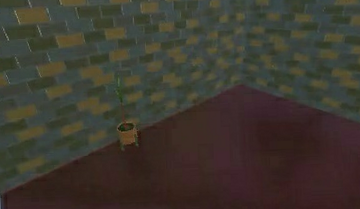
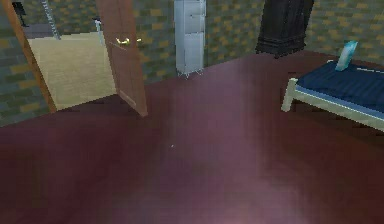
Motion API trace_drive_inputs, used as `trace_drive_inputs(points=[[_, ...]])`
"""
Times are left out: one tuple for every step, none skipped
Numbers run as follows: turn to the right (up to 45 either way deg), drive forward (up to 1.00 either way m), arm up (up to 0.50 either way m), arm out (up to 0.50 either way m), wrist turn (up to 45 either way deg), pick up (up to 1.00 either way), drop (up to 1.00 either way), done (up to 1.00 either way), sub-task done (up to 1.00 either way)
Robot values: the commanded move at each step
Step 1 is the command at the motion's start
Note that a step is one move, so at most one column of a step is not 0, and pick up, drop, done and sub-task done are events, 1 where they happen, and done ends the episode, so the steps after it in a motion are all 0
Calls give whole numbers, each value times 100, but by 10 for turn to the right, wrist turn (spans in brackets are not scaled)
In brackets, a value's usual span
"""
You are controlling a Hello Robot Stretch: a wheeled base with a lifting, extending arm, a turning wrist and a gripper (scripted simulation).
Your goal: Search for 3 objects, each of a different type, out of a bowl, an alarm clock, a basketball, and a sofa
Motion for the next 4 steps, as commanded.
trace_drive_inputs(points=[[30, 0, 0, 0, 0, 0, 0, 0, 0], [0, 15, 0, 0, 0, 0, 0, 0, 0], [-420, 0, 0, 0, 0, 0, 0, 0, 0], [0, 100, 0, 0, 0, 0, 0, 0, 0]])
